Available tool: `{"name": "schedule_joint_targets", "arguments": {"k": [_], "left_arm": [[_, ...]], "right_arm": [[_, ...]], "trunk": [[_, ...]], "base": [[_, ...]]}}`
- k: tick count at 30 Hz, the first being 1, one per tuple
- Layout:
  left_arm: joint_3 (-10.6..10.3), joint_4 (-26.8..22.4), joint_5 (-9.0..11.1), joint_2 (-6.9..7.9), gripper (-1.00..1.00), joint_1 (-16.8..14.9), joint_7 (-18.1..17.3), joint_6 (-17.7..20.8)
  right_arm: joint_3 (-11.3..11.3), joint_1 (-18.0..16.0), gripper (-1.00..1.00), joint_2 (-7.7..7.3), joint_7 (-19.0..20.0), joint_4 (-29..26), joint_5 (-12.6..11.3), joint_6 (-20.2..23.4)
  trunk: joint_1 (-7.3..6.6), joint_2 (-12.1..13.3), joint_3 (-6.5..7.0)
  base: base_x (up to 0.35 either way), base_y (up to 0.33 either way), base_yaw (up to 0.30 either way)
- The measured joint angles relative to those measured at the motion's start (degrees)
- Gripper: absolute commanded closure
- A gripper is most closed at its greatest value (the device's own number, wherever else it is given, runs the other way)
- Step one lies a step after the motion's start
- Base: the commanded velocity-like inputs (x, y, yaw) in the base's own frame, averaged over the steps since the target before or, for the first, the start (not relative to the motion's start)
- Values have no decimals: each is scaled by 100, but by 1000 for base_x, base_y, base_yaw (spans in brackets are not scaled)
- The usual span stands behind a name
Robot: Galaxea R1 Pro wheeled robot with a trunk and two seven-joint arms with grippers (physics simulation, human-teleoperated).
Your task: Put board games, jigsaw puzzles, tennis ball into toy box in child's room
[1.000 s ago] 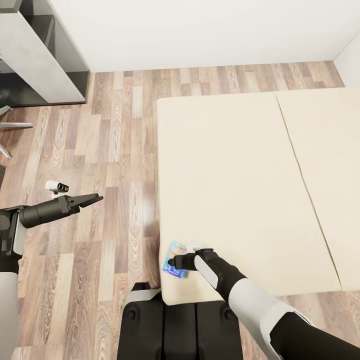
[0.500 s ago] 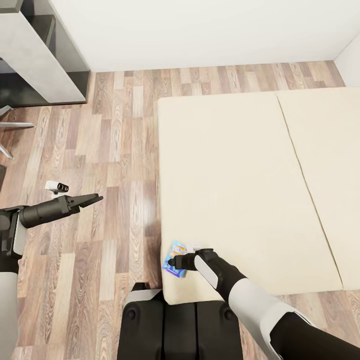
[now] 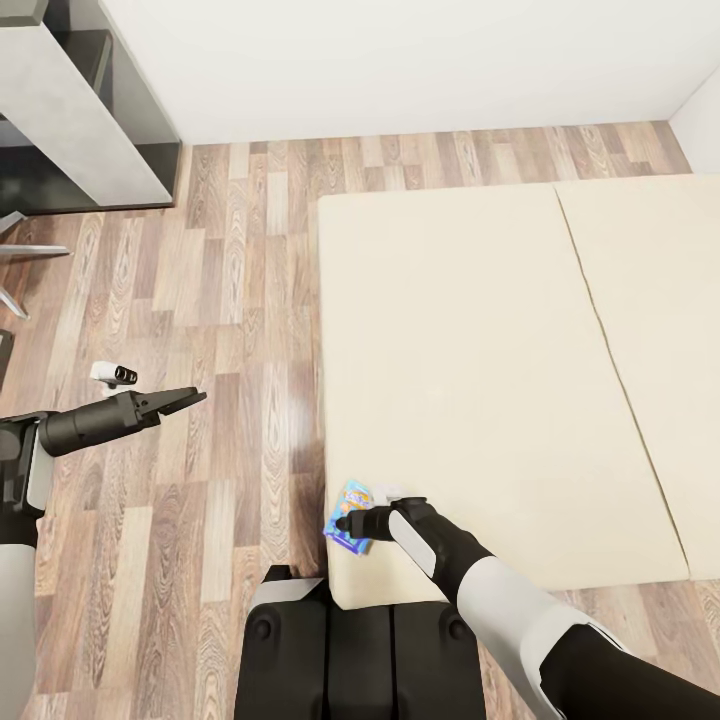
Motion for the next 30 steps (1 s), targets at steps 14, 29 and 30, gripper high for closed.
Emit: {"name": "schedule_joint_targets", "arguments": {"k": [14,29,30], "left_arm": [[0,0,0,7,-100,-2,0,0],[0,0,0,7,-100,-2,0,0],[0,-1,-1,7,-100,-2,0,0]], "right_arm": [[-5,0,-100,0,6,-10,-12,-247],[-8,8,-100,0,0,-18,-10,-261],[-9,9,-100,0,0,-18,-12,-261]], "trunk": [[0,0,0],[0,0,0],[0,0,0]], "base": [[0,0,0],[0,10,0],[0,154,0]]}}
